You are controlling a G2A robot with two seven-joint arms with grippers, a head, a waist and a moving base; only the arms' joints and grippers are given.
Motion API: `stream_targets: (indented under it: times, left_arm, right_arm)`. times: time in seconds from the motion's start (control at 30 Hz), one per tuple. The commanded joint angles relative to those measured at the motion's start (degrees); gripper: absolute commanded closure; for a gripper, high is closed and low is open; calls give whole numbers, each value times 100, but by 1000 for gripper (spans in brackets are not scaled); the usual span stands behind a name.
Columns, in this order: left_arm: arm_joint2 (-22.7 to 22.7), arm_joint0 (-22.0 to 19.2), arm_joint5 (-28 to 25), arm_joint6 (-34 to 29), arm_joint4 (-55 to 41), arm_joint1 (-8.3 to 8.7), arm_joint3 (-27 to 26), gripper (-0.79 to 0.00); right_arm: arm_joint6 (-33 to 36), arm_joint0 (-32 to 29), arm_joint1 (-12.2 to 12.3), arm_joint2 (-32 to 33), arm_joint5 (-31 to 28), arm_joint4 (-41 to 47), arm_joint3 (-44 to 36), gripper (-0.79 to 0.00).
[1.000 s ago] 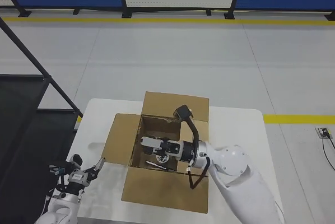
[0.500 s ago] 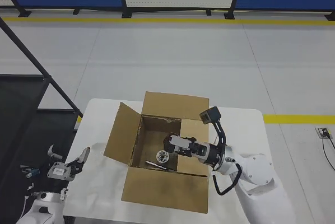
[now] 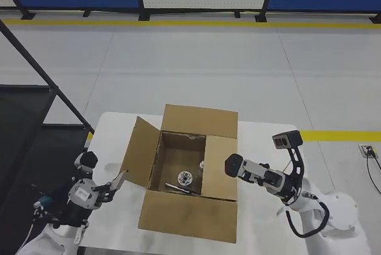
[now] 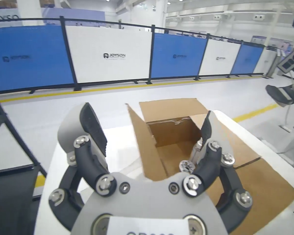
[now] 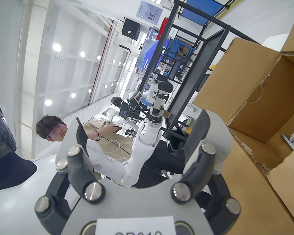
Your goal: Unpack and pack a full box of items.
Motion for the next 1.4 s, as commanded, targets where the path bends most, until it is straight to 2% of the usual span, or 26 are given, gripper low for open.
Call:
stream_targets:
  times: [0.0,0.2,0.7,0.83,1.03,1.23,1.37]
  left_arm:
    - [301,-166,-75,-378,-148,-1,-69,-785]
    - [945,-758,-20,-1780,-495,6,-10,-785]
    - [945,-758,-20,-1780,-495,6,-10,-785]
    - [1128,-861,88,-1868,-1084,-18,222,-785]
    - [1858,-1448,427,-2700,-2138,-78,646,-785]
    - [2581,-2354,933,-3572,-3506,-191,1626,-785]
    - [2980,-2866,1305,-3899,-3847,-268,2256,-785]
  right_arm:
    - [-9,-123,37,207,-34,-24,-74,-785]
    - [-170,-342,84,400,-35,-292,-248,-785]
    - [-170,-342,84,400,-35,-292,-248,-785]
    - [-310,-369,92,360,-10,-332,-320,-785]
    - [-393,-486,167,634,32,-315,-346,-785]
    - [-531,-958,249,1255,0,-128,-411,-785]
    - [-601,-1288,293,1577,-31,-42,-465,-785]
